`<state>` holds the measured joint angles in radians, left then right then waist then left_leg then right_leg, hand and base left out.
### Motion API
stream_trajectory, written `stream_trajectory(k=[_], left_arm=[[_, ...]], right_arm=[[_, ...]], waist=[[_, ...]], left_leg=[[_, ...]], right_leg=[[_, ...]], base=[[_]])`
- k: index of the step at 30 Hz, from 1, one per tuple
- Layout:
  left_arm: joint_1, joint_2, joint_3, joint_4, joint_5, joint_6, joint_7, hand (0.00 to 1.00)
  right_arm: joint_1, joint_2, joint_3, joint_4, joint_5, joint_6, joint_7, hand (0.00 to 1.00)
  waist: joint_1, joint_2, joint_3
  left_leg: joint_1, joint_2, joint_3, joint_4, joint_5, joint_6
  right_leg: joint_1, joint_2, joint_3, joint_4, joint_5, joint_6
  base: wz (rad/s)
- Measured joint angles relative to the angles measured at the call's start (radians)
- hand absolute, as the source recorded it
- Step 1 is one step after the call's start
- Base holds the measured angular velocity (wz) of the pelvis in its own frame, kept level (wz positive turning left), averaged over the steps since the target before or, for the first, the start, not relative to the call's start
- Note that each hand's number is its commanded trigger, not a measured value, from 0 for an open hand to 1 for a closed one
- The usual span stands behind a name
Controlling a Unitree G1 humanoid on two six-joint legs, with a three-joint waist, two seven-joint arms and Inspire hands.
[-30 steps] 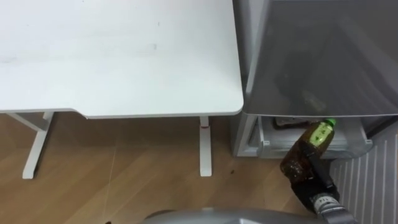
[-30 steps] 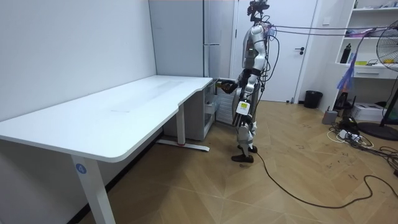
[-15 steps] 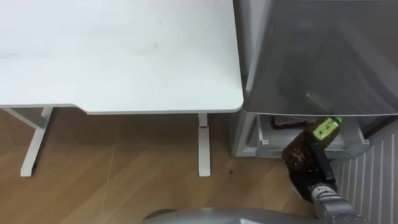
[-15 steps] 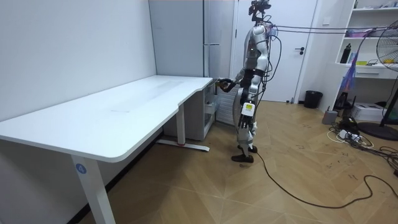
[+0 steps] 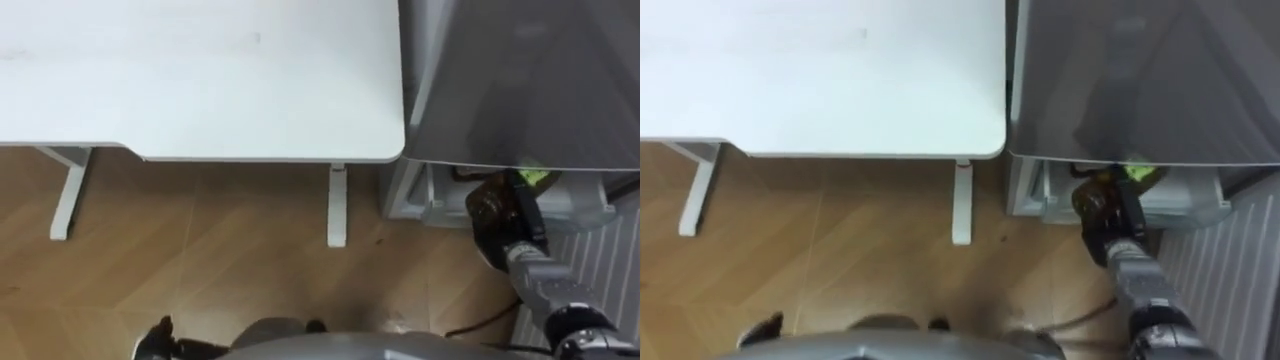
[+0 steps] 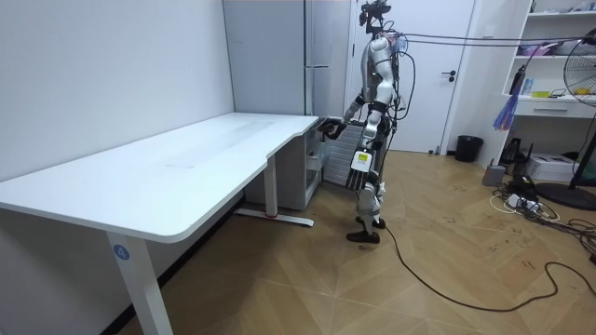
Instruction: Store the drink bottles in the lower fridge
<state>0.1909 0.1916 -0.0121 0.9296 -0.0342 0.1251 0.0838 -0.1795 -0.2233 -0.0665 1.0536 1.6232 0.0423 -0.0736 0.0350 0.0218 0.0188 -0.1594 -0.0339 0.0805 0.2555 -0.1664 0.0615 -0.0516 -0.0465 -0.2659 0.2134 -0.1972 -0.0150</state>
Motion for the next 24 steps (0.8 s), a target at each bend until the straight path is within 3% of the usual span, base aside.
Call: stream_trajectory(k=[5, 12, 18, 21, 23, 24], left_arm=[[-0.099, 0.000, -0.031, 0.040, 0.005, -0.002, -0.005, 0.00], [-0.141, 0.000, -0.049, 0.073, 0.004, -0.022, -0.004, 0.00], [-0.147, 0.004, -0.065, 0.085, 0.005, -0.039, -0.005, 0.00], [-0.148, 0.019, -0.088, 0.092, 0.004, -0.043, -0.006, 0.00], [-0.157, 0.023, -0.098, 0.102, 0.004, -0.045, -0.004, 0.00], [-0.161, 0.024, -0.108, 0.101, 0.004, -0.045, -0.003, 0.00]], right_arm=[[-0.154, -0.015, -0.037, 0.135, -0.002, 0.002, -0.006, 1.00], [-0.196, -0.041, -0.046, 0.154, 0.017, 0.001, -0.005, 1.00], [-0.219, -0.084, -0.045, 0.155, 0.017, 0.002, -0.010, 1.00], [-0.242, -0.087, -0.043, 0.155, 0.016, 0.003, -0.026, 1.00], [-0.268, -0.095, -0.041, 0.155, 0.013, 0.003, -0.046, 0.00], [-0.276, -0.098, -0.041, 0.155, 0.010, 0.003, -0.053, 0.00]], waist=[[0.003, 0.001, 0.0015], [0.035, 0.000, 0.0061], [0.056, -0.012, 0.0157], [0.055, -0.031, 0.0271], [0.052, -0.045, 0.0333], [0.052, -0.046, 0.0340]], left_leg=[[-0.099, 0.001, -0.002, 0.000, 0.034, 0.007], [-0.171, -0.001, -0.002, -0.007, 0.061, 0.010], [-0.214, -0.013, 0.001, -0.036, 0.095, 0.013], [-0.238, -0.018, 0.002, -0.033, 0.099, 0.015], [-0.266, -0.025, 0.001, -0.031, 0.107, 0.019], [-0.273, -0.026, 0.002, -0.029, 0.108, 0.020]], right_leg=[[-0.107, -0.005, -0.012, 0.022, 0.021, -0.005], [-0.196, -0.019, -0.015, 0.058, 0.025, -0.010], [-0.260, -0.038, -0.027, 0.088, 0.019, -0.013], [-0.296, -0.049, -0.026, 0.118, 0.007, -0.014], [-0.336, -0.060, -0.026, 0.147, 0.000, -0.013], [-0.346, -0.061, -0.026, 0.151, 0.000, -0.013]], base=[[0.02], [0.01], [0.07], [0.01], [0.04], [0.04]])
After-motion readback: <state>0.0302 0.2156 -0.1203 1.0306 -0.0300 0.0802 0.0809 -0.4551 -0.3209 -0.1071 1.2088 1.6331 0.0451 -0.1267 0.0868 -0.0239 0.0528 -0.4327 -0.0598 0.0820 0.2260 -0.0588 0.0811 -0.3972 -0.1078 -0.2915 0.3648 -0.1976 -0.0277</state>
